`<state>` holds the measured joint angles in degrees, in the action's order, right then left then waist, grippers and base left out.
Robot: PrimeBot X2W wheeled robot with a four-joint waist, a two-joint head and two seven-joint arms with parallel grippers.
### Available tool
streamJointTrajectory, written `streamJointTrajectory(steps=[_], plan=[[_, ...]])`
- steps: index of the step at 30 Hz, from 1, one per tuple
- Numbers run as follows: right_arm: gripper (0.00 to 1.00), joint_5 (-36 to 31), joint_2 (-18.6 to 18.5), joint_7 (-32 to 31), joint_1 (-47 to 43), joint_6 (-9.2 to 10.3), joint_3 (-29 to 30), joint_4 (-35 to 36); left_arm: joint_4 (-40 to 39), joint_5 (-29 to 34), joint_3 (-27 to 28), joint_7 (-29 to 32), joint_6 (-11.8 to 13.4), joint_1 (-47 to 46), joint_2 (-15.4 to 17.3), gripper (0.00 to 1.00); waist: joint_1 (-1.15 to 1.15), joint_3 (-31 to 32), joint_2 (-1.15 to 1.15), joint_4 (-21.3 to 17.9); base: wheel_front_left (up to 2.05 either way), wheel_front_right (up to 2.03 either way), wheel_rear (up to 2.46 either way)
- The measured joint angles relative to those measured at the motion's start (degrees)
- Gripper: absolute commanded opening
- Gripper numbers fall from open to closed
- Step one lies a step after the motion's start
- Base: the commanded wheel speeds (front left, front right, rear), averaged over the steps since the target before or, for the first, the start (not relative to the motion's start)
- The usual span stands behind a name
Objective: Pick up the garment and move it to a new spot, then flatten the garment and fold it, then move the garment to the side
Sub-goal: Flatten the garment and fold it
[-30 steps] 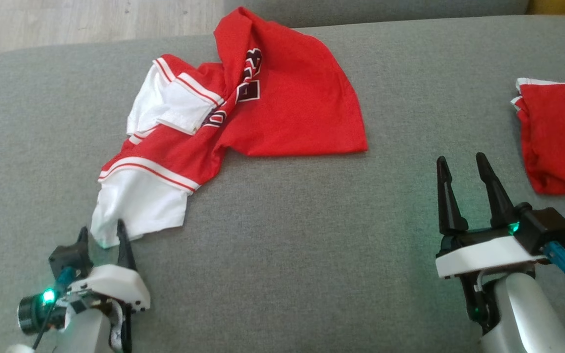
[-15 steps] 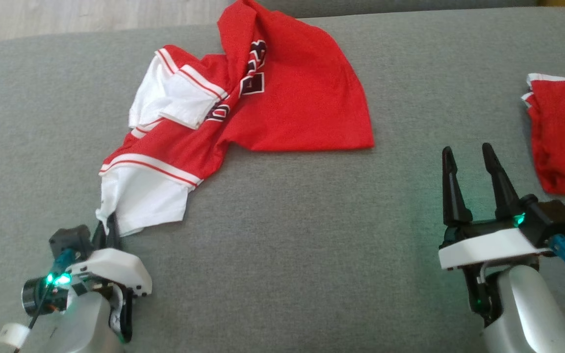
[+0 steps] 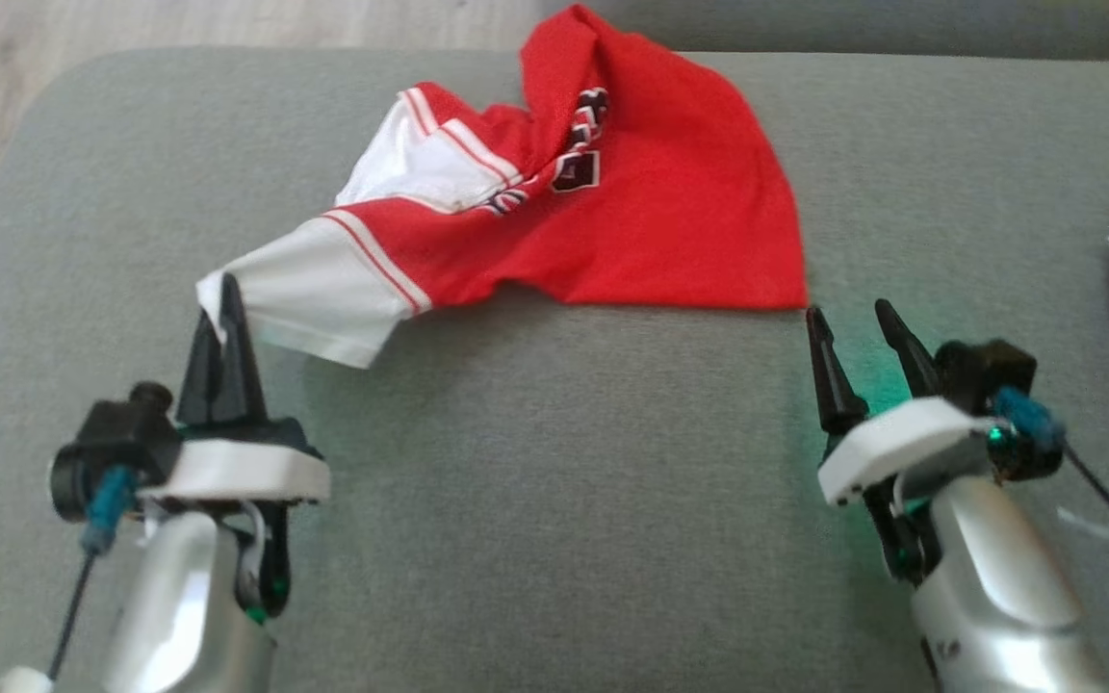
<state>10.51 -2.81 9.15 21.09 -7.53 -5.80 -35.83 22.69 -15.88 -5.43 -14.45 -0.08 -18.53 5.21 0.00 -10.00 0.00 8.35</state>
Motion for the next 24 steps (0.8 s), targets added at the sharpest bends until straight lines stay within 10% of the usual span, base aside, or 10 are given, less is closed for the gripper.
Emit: streamJointTrajectory(steps=[15,17,18,24], plan=[[1.0,11.2,-0.45,-4.42,13.88,0.0,-0.31,-21.86,-4.66,2.94,-2.97,0.0,-2.26,2.55,-2.23,0.0,0.0,-1.54,0.0,4.53,0.0,0.0,0.0],[0.58,13.08,-0.46,-3.96,15.01,0.0,-1.97,-23.35,-4.59,2.94,-3.08,0.0,-2.26,2.54,-2.31,0.0,0.0,-1.54,0.0,4.49,0.0,0.0,0.0],[0.0,14.29,-0.46,-3.5,15.27,0.0,-2.92,-23.91,-4.54,2.94,-3.05,0.0,-2.26,2.55,-2.34,0.0,0.0,-1.53,0.0,4.41,0.0,0.0,0.0],[0.0,17.86,-0.47,0.88,15.91,0.0,-7.42,-26.29,-3.72,2.93,-1.41,0.0,-2.22,2.55,-2.43,0.0,0.0,-1.0,0.0,3.0,0.0,0.0,0.0]])
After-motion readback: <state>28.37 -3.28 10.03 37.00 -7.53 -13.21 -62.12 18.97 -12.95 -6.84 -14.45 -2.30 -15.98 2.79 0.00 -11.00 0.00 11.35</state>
